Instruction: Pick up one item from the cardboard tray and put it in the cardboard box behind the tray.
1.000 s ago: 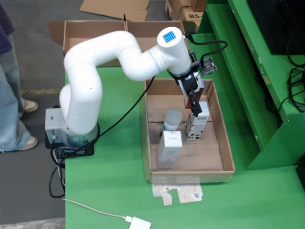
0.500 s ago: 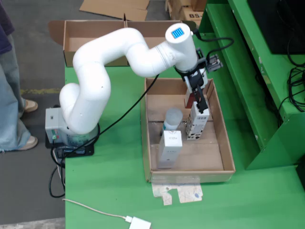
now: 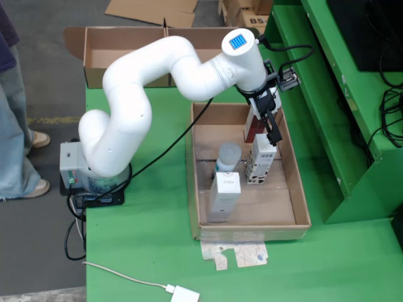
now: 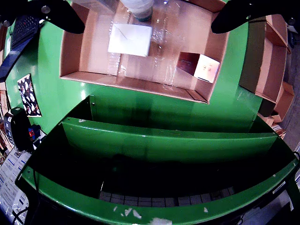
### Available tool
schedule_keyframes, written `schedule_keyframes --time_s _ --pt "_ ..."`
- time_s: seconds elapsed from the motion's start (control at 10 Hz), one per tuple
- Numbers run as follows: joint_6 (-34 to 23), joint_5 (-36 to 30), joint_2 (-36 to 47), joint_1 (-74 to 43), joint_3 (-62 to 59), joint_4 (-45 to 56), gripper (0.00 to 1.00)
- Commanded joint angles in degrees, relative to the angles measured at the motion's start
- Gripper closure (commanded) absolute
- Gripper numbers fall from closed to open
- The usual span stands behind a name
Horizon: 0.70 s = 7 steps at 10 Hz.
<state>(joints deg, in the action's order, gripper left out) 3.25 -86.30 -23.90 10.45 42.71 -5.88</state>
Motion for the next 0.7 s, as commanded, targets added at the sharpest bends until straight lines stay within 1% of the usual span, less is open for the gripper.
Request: schedule_keyframes --time_s 0.0,0.1,0.2,0.4,0.5,0.6 --pt "-1.2 -0.8 -1.5 -1.1 -2.4 -2.1 0.00" --pt "-1.2 -0.8 -1.5 -1.1 -2.4 -2.1 0.00" --pt "-1.7 -1.6 -1.5 -1.7 0.4 -4.8 0.00" --pt "-1.7 -1.6 -1.5 -1.7 0.4 -4.8 0.00" --pt "-2.2 -2.2 -3.2 -2.1 2.5 -7.1 0.00" --pt "-2.2 -2.2 -3.2 -2.1 2.5 -7.1 0.00"
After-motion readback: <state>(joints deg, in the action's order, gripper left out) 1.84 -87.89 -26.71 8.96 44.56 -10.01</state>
